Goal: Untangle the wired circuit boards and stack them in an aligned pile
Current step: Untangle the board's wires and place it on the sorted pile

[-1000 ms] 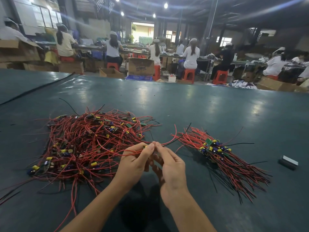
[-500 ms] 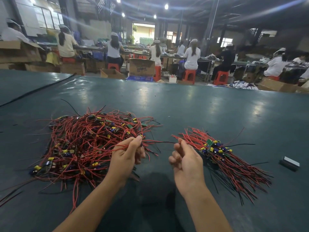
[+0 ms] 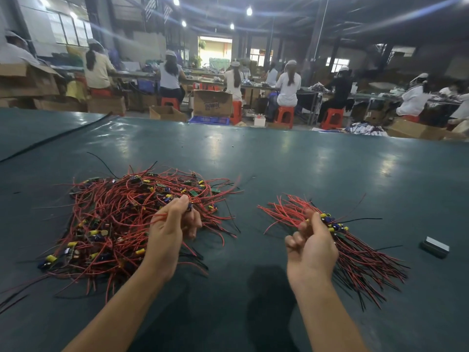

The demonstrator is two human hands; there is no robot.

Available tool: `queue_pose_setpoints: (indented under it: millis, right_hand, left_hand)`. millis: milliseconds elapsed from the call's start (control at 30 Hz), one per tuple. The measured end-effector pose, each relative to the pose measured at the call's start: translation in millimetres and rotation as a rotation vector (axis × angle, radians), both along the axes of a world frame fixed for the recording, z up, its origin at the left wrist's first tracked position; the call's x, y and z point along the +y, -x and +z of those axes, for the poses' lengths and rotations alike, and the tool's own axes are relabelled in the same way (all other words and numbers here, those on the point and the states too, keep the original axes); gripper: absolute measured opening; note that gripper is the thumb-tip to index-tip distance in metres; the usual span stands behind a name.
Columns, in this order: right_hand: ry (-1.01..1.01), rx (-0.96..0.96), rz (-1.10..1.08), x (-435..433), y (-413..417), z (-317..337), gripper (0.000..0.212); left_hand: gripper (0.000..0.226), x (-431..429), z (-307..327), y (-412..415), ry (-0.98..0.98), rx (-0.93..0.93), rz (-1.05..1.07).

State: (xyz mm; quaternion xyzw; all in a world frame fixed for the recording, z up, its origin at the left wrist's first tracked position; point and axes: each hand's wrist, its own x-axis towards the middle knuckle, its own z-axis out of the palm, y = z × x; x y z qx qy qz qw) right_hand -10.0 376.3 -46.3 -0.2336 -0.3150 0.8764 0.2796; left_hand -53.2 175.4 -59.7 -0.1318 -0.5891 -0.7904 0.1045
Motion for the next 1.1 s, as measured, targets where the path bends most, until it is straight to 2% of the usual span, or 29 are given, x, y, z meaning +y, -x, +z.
queue_pose_setpoints:
  millis: [100,200,300,400,500,633,800,967,1100]
  right_hand:
    - [-0.072,-0.051,0.201,-22.9,-0.4,-5.2,0.04]
    - [-0.311,-0.088,0.433,-52.4,-4.0,-11.2,0.057]
    - [-0.444,-0.002,0.529,-73.5,-10.9,-13.2,0.038]
    - [-0.434,0.026,0.46,-77.5,-11.6,-12.2,0.024]
    - [-0.458,0.007,0.367,-67.2,-7.9,-9.4,0.026]
    - [-0.364,-0.008,0.144,-32.0,3.2,2.7,0.027]
    - [-0.198,-0.033,-0.021,13.3,13.2,3.7,0.023]
    - [-0.015,-0.197,-0.056,32.5,13.1,-7.5,0.014]
    - [0.038,-0.178,-0.154,29.3,10.2,-5.9,0.013]
  left_hand:
    - [0.037,13.6,-2.3,-7.0,0.037,-0.002,-0.076]
    - [0.035,22.8,-5.0,-12.2,0.078,-0.001,-0.127]
    - [0.034,23.2,-6.1,-13.1,0.166,0.027,-0.225]
    - [0.045,23.3,-7.6,-11.9,0.205,-0.027,-0.306]
    - [0.043,25.8,-9.0,-12.6,0.285,-0.088,-0.354]
    - [0.047,31.3,-14.9,-15.6,0.358,-0.155,-0.399]
    - [0.047,33.1,-17.2,-16.0,0.368,-0.152,-0.379]
    - [0.046,32.7,-17.2,-17.2,0.331,-0.109,-0.35]
    - [0.049,30.5,-17.1,-18.6,0.31,-0.025,-0.328]
